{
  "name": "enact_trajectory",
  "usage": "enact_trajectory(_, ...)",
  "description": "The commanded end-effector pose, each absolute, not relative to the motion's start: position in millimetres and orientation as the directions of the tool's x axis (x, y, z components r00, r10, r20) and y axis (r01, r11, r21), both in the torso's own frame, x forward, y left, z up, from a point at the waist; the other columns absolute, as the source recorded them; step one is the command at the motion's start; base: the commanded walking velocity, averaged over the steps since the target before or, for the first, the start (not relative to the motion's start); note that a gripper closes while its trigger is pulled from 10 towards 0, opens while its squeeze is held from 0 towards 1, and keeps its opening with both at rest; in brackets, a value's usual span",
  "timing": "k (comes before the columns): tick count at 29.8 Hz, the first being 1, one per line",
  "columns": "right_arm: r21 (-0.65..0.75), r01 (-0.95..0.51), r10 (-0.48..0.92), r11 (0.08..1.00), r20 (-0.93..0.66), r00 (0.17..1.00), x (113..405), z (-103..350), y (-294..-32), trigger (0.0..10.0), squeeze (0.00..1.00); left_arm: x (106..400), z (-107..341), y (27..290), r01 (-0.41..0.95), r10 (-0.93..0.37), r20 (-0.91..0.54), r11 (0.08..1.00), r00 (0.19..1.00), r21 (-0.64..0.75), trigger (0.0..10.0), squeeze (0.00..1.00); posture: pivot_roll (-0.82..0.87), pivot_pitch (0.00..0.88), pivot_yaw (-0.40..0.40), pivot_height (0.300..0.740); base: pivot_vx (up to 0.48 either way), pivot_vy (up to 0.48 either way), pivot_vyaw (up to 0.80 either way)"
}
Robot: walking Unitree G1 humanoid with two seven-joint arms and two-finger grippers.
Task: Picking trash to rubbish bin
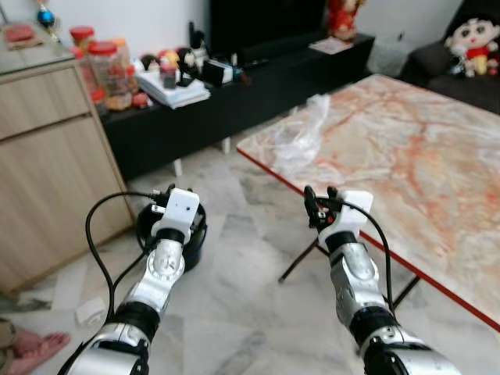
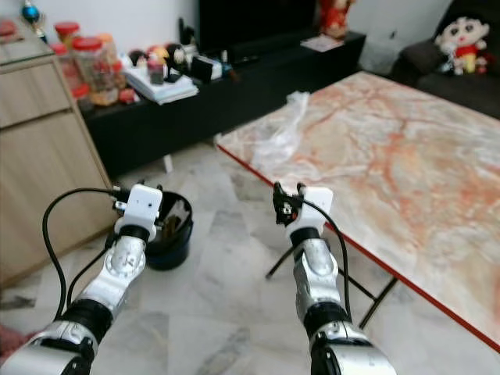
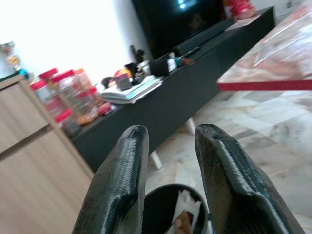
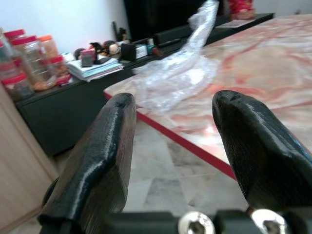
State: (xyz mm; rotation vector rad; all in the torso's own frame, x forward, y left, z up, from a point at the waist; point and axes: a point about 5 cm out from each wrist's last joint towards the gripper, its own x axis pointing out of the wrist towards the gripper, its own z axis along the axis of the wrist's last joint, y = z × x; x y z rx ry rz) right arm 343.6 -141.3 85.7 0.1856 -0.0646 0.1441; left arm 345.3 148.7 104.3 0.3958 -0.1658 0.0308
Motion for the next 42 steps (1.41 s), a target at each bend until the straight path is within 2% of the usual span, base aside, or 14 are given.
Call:
enact_trajectory(1, 0.174, -0.149, 0.137, 0.973, 0.081, 0.987, 345.8, 88.5, -143.1, 10.0, 0.00, 345.5, 106.8, 146.6, -0.063, -0.007, 0.182, 0.925, 0.983, 0.374, 10.0, 0.00, 0.23, 0.000, -0.055, 0.740, 0.000, 0.000, -0.80)
enact_trajectory(24, 0.166, -0.163, 0.152, 0.973, 0.078, 0.985, 346.2, 88.8, -142.0, 10.0, 0.00, 343.2, 104.1, 143.4, -0.060, -0.001, 0.177, 0.939, 0.984, 0.338, 10.0, 0.00, 0.22, 0.000, -0.067, 0.740, 0.000, 0.000, -0.80)
enact_trajectory(29, 0.165, -0.162, 0.151, 0.973, 0.077, 0.986, 346.7, 89.2, -143.1, 10.0, 0.00, 343.2, 103.1, 143.6, -0.061, 0.005, 0.168, 0.941, 0.986, 0.332, 10.0, 0.00, 0.22, 0.000, -0.070, 0.740, 0.000, 0.397, -0.80)
enact_trajectory(42, 0.161, -0.156, 0.146, 0.974, 0.074, 0.986, 346.0, 88.1, -144.3, 10.0, 0.00, 341.2, 100.2, 139.8, -0.040, -0.017, 0.162, 0.939, 0.987, 0.341, 10.0, 0.00, 0.22, 0.000, -0.072, 0.740, 0.000, 0.000, -0.80)
